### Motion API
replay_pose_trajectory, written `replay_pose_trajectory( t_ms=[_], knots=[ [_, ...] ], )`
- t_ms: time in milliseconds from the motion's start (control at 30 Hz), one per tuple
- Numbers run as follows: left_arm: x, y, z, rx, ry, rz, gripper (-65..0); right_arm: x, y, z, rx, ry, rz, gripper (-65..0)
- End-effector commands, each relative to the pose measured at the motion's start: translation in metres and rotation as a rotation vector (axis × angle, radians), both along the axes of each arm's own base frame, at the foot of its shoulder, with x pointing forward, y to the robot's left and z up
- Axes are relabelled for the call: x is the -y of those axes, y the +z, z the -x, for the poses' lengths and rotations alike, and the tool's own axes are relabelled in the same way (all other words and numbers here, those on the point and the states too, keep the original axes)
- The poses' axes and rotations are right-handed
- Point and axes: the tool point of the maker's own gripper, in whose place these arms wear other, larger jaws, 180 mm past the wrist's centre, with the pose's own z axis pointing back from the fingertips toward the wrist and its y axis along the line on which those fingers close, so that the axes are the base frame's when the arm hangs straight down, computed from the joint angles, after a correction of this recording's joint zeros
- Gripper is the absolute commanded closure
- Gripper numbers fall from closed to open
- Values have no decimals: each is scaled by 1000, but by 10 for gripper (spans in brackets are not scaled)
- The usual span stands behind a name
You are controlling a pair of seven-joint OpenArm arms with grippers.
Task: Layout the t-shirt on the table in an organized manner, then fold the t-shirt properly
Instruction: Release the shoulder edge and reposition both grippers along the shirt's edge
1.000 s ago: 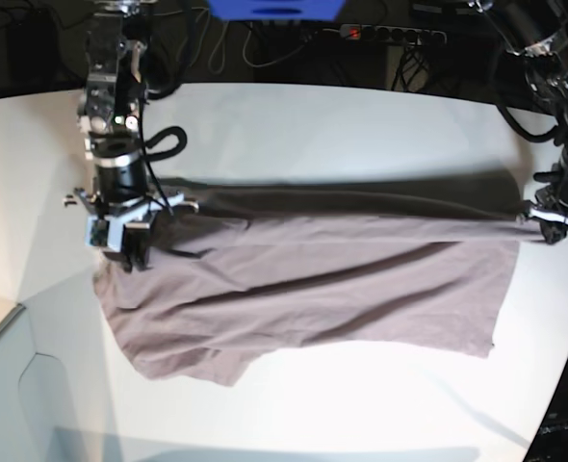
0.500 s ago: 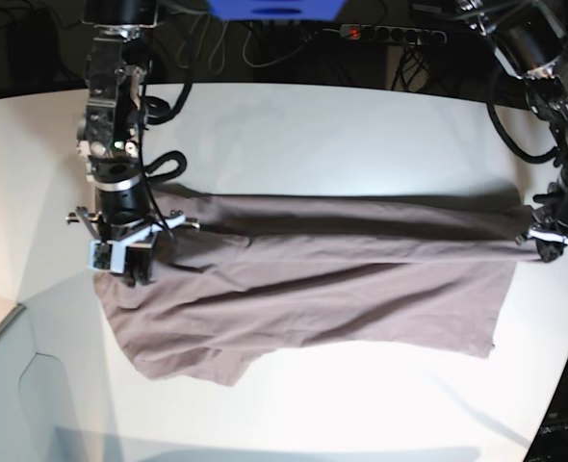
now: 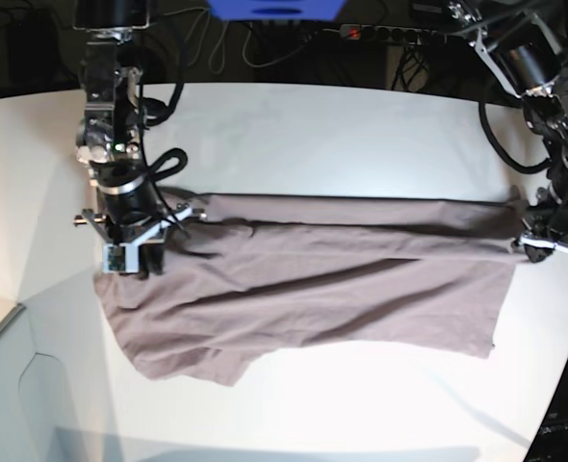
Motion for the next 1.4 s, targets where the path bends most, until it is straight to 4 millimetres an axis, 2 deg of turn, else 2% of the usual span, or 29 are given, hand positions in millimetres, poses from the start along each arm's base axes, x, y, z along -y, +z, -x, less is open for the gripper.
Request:
replay_pose_trajectory(
  t_ms=[0, 100, 167, 267, 367, 533, 667, 733, 833, 967, 1067, 1167, 1367],
  knots=[
    [-8, 20, -13, 60, 7, -16, -23, 3, 13, -7, 44, 7, 12, -123],
    [-8, 15, -12, 49, 9, -8, -114, 9, 13, -5, 39, -1, 22, -172],
    [-12, 16, -10, 47, 10, -18, -205, 13, 15, -5, 43, -10, 25, -204],
    [-13, 16, -9, 50, 12, -19, -313, 28, 21, -2, 59, -45, 36, -248],
    [-16, 26, -8, 65, 13, -37, -365, 34, 29, 4, 75, -62, 46, -275],
    [-18, 20, 17, 34, 7, -79, -373, 34, 26, 28, 54, -58, 56, -279],
    [-16, -7, 26, -24, 16, -32, -373, 33, 19, 47, 22, -56, 57, -279],
    [-17, -13, 27, -22, 26, -24, -373, 34, 12, 56, -1, -58, 60, -279],
    [-18, -18, 27, -6, 38, -26, -373, 53, 5, 71, -34, -105, 77, -280],
    [-19, -29, 30, -9, 53, -12, -373, 68, -3, 85, -68, -140, 92, -281],
    [-26, -35, 34, -23, 63, -11, -373, 76, -5, 89, -77, -155, 103, -281],
    [-27, -44, 36, -26, 77, -1, -374, 84, -16, 94, -107, -176, 103, -281],
    [-31, -41, 32, -6, 85, -6, -374, 86, -23, 98, -128, -182, 100, -281]
  ],
)
